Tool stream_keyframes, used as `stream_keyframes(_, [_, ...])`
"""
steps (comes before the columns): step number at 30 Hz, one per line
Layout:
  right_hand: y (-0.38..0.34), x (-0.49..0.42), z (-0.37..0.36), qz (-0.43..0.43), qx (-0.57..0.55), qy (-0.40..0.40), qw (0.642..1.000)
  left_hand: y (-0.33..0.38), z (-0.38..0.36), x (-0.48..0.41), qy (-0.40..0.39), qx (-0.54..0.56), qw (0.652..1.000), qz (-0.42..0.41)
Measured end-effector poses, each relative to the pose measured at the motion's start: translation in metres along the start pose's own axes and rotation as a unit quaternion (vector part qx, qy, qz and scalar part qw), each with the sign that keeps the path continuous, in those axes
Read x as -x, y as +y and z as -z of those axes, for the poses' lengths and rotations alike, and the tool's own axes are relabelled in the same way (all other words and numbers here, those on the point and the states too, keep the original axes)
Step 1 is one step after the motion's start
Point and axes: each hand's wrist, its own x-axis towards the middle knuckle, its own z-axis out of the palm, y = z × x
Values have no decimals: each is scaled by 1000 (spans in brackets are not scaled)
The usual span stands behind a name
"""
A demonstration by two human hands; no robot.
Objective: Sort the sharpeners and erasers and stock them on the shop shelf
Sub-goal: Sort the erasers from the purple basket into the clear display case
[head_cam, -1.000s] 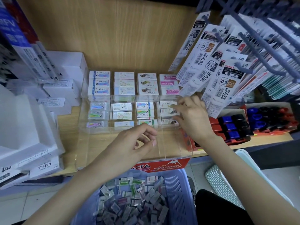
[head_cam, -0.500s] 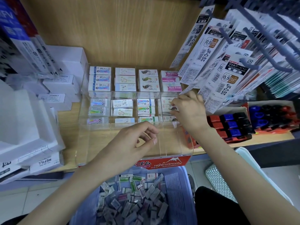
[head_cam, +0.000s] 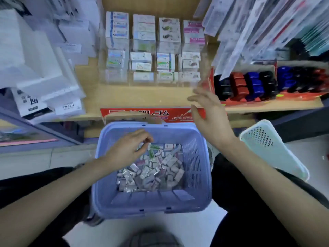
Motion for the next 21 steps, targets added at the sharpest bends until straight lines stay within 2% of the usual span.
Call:
stream_keyframes(1, [1, 24, -10, 8, -12, -24, 1000, -19, -15, 9, -25, -13, 999, 27])
stream_keyframes(3, [11, 64, -39, -31, -35, -152, 987, -56, -43, 22, -73, -27, 994, 82])
stream_keyframes(6, [43, 109, -94, -163, -37, -361, 918, -104, -85, 34, -94, 11, 981, 169])
stream_keyframes(8, [69, 131, -130, -222, -37, -413, 883, -134, -113, 39, -104, 33, 971, 211])
stream_keyframes(11, [98, 148, -172, -308, -53, -378, 872, -167, -146, 32, -103, 23, 966, 237])
stream_keyframes(14, [120, 159, -206, -395, -64, -308, 863, -171, -171, 13, -108, -12, 971, 214])
stream_keyframes(17, [129, 174, -228, -407, -40, -309, 859, -156, -197, -19, -109, -23, 973, 200])
stream_keyframes(21, [136, 181, -248, -422, -90, -238, 870, -148, -222, -64, -97, -39, 983, 150])
